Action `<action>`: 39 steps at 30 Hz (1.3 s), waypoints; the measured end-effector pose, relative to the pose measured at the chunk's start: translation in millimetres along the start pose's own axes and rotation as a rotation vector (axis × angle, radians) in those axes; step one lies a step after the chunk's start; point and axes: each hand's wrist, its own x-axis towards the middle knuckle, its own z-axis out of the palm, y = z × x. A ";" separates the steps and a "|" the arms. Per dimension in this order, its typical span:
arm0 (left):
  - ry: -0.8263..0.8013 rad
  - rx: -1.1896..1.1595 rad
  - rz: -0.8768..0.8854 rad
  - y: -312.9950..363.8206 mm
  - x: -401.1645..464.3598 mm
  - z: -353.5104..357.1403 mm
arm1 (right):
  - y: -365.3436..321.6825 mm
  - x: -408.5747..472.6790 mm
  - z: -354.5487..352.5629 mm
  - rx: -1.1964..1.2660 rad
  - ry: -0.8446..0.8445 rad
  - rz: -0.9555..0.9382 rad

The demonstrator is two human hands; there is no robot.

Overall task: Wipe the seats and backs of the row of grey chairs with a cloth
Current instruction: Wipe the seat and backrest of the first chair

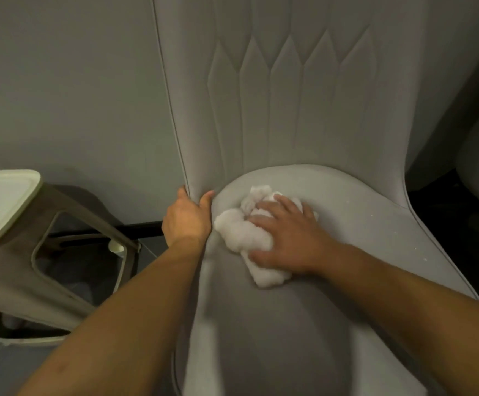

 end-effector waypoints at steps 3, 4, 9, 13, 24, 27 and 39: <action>-0.002 0.010 0.011 -0.7 -0.7 -1.0 | -7.7 -58.2 13.4 -0.109 -0.060 -0.047; 0.003 0.021 0.015 0.1 -1.1 -0.7 | -9.6 -74.7 18.9 -0.125 -0.060 -0.039; 0.067 0.077 0.036 3.0 -5.4 0.0 | -22.7 -67.1 28.6 -0.122 0.012 0.173; 0.061 0.083 0.035 2.8 -6.2 0.4 | -16.2 14.6 24.3 -0.070 0.154 0.357; -0.312 0.111 -0.083 -18.0 -41.5 -10.5 | 11.3 110.8 4.2 0.015 0.243 0.481; -0.372 0.146 -0.178 -17.9 -58.9 -16.5 | 12.9 106.8 1.8 0.026 0.231 0.461; -0.274 0.233 -0.135 -19.0 -91.7 -24.9 | 26.3 20.1 4.2 0.009 0.035 0.220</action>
